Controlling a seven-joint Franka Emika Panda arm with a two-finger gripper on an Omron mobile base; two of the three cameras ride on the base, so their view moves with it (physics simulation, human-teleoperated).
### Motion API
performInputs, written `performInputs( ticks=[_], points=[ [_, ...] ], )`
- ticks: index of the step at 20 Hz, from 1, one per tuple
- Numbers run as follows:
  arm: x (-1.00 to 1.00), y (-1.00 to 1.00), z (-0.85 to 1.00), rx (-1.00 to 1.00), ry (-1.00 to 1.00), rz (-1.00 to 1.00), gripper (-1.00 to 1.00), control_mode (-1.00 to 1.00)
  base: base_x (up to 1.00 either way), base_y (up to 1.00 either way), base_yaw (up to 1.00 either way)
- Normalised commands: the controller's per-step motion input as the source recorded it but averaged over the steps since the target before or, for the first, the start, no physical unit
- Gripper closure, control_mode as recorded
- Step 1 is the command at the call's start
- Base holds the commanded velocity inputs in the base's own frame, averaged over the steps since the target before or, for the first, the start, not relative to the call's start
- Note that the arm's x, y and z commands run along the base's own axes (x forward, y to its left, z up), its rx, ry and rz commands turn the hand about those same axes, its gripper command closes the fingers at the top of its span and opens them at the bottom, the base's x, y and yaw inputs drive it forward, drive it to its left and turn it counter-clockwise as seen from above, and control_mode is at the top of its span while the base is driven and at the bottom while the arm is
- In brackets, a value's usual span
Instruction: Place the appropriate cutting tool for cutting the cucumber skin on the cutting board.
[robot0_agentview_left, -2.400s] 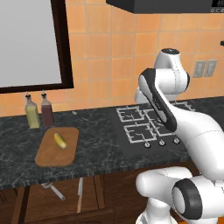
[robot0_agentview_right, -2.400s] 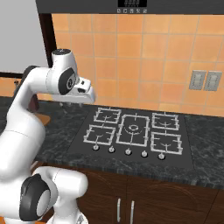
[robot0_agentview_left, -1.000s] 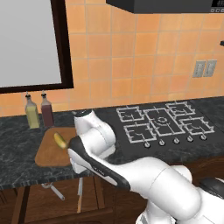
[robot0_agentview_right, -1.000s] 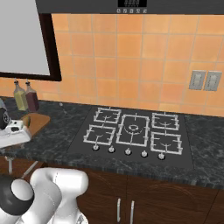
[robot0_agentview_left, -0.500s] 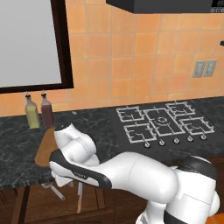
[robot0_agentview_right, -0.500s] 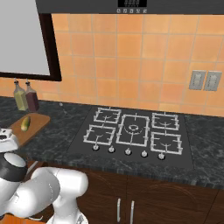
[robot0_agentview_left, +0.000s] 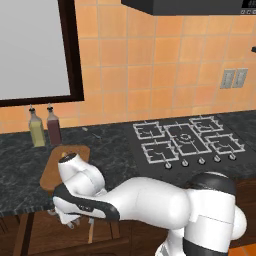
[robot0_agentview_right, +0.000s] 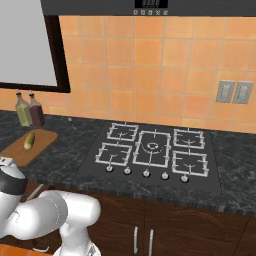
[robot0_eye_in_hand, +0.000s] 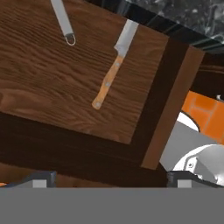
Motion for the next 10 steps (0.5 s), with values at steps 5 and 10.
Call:
performInputs(
  ticks=[5, 10],
  points=[
    [-0.06, 0.00, -0.52, 0.01, 0.01, -0.05, -1.00, -1.00, 0.00, 0.00, 0.00],
    [0.02, 0.01, -0.36, 0.03, 0.12, 0.00, -1.00, -1.00, 0.00, 0.00, 0.00]
  ],
)
